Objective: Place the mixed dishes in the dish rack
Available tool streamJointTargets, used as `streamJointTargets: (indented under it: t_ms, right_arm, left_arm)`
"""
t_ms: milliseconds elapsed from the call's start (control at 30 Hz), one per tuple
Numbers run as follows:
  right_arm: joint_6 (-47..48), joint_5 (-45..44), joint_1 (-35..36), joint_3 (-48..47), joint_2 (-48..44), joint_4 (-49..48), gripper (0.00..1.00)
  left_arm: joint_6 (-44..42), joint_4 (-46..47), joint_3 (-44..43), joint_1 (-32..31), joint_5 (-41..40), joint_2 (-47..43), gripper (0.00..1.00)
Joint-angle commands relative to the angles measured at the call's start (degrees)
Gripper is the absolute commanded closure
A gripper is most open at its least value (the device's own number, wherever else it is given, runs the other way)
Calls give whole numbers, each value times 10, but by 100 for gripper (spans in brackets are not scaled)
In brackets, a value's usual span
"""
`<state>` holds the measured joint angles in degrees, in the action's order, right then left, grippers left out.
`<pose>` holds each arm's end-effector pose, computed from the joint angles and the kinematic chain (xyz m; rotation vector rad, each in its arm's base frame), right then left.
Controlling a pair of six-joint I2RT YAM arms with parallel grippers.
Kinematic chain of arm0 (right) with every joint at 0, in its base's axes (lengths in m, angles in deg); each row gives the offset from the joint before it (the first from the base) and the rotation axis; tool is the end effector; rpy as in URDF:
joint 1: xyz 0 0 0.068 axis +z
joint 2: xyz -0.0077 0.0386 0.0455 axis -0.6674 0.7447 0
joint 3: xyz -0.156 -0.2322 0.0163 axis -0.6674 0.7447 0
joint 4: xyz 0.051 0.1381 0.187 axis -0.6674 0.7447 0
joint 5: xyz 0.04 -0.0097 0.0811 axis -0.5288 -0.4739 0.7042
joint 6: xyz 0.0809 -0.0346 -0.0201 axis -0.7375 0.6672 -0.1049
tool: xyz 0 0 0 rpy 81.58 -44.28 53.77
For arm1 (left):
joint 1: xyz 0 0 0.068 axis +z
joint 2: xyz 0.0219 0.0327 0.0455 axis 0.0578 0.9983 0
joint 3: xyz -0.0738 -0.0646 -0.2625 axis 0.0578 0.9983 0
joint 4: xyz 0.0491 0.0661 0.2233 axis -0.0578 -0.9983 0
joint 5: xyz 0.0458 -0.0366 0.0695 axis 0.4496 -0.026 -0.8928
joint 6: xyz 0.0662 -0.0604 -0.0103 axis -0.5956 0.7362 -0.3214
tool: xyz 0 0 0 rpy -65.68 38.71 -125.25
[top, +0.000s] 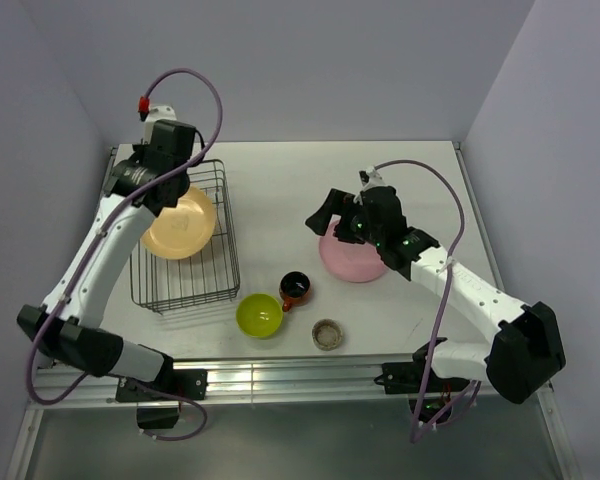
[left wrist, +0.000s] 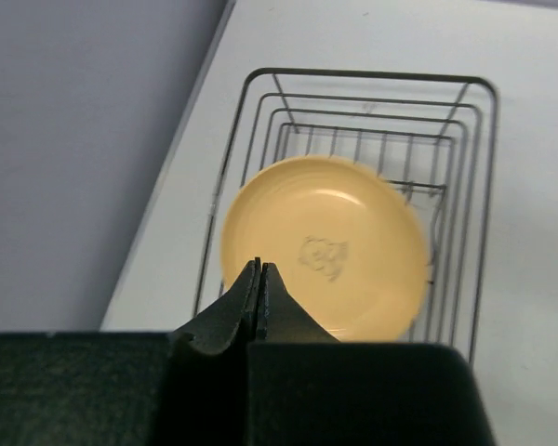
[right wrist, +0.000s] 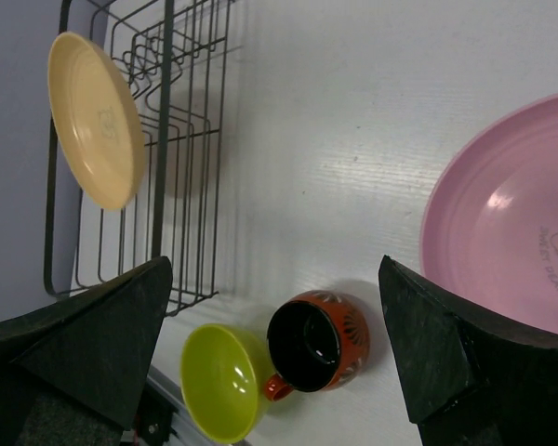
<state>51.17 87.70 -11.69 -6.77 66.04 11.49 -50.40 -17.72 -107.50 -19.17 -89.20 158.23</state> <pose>0.2474 0.1538 0.2852 0.0818 2.1224 0.8499 0.2870 -0.0573 0.4023 -0.2949 2.0774 0.4790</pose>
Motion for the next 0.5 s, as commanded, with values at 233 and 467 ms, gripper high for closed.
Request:
streamJointTargets:
  t_ms: [233, 467]
  right_arm:
    - [-1, 1, 43, -70, 11, 23, 1]
    - [14, -3, 67, -84, 29, 29, 1]
  left_arm:
    - [32, 53, 91, 0, 140, -113, 90]
    - [27, 80, 140, 23, 172, -85, 25]
